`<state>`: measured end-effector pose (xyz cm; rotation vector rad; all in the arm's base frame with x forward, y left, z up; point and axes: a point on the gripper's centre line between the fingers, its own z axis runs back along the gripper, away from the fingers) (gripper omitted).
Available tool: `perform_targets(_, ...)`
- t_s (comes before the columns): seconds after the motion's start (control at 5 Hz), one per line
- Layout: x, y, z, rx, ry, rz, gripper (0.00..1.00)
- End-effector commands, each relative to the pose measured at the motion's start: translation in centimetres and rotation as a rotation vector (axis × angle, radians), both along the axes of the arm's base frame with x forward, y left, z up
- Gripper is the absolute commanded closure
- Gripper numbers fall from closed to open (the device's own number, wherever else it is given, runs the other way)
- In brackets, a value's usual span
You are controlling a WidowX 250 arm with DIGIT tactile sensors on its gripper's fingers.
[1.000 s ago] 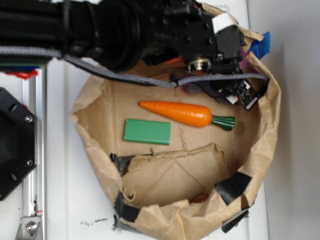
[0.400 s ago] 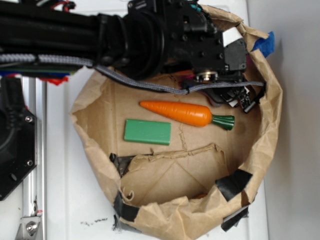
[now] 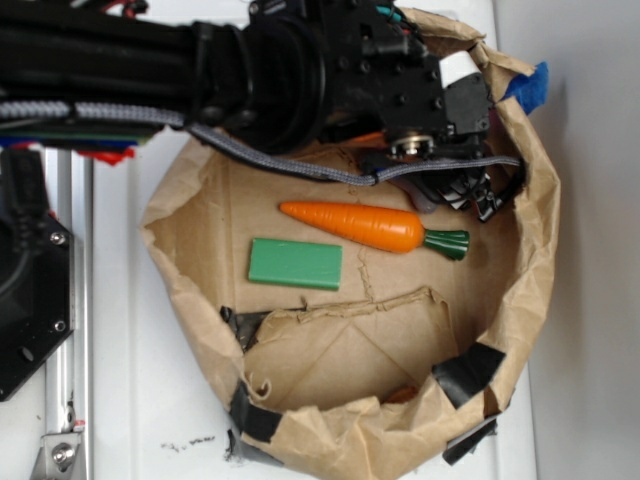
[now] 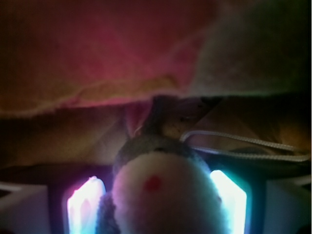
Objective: Grab the gray animal.
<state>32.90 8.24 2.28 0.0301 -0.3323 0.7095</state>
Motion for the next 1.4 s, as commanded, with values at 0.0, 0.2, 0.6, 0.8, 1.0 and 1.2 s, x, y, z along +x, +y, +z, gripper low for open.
perform_targets(0.0, -1.1, 1.1, 0.9, -0.029, -0.004, -0.024, 1.0)
perform_targets(0.2, -1.2, 1.0, 0.8, -0.03, 0.003, -0.036, 1.0)
perform_targets(0.6, -2.1, -0.5, 2.6, -0.072, -0.009, -0.139, 1.0)
perform_targets(0.8, -3.2, -3.0, 6.7, -0.149, -0.057, -0.236, 1.0)
perform_targets(1.0, -4.6, -5.9, 9.9, -0.197, -0.06, -0.308, 1.0)
perform_targets(1.2, -5.0, -7.0, 11.3, -0.212, -0.026, -0.331, 1.0)
